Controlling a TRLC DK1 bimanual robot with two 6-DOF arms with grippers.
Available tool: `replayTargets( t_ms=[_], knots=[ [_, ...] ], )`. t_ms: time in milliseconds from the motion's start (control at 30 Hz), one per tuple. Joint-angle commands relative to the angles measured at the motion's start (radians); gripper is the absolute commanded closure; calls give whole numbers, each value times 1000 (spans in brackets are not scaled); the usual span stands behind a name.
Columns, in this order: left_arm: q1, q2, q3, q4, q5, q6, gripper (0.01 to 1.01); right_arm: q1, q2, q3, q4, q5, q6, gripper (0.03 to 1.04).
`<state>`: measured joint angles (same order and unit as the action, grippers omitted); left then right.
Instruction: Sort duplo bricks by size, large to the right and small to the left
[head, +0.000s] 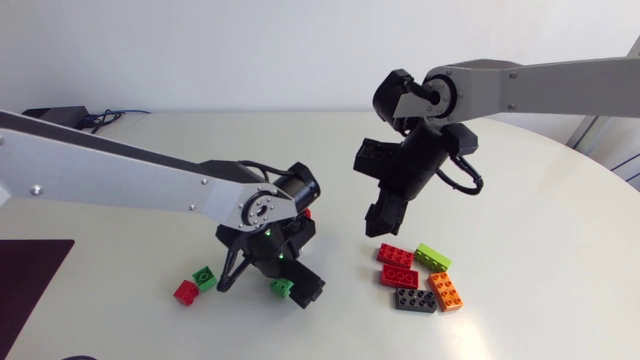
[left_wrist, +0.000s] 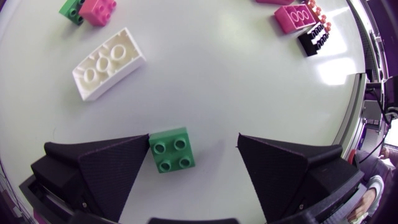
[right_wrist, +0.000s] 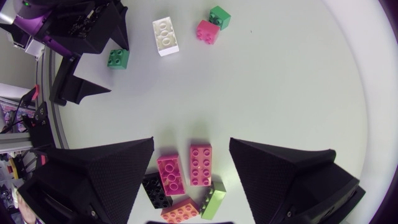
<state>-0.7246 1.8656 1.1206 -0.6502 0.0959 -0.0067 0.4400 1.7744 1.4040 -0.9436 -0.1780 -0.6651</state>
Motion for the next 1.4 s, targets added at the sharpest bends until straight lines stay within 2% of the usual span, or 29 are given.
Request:
replayTargets(
  t_ms=[0, 500, 600, 633, 700, 833, 900, 1367],
  knots=[
    [-10, 38, 41, 0, -13, -39, 46, -18, -21, -33, -7, 8, 13, 180],
    [22, -14, -44, 21, -59, -33, 48, -18, -36, -48, -1, 3, 13, 182],
    [25, -39, -62, 21, -61, -29, 79, -18, -47, -48, -4, 3, 13, 180],
    [27, -42, -64, 21, -62, -29, 97, -18, -49, -48, -4, 3, 13, 180],
    [30, -45, -65, 20, -64, -27, 193, -17, -50, -54, -4, 3, 15, 180],
    [25, -45, -71, 17, -64, -27, 543, -14, -53, -66, 0, 2, 18, 180],
    [34, -45, -79, 17, -64, -29, 749, -14, -53, -69, 0, 2, 19, 182],
    [83, -82, -110, 21, -64, 5, 770, -14, -61, -92, 11, -2, 19, 182]
  ],
)
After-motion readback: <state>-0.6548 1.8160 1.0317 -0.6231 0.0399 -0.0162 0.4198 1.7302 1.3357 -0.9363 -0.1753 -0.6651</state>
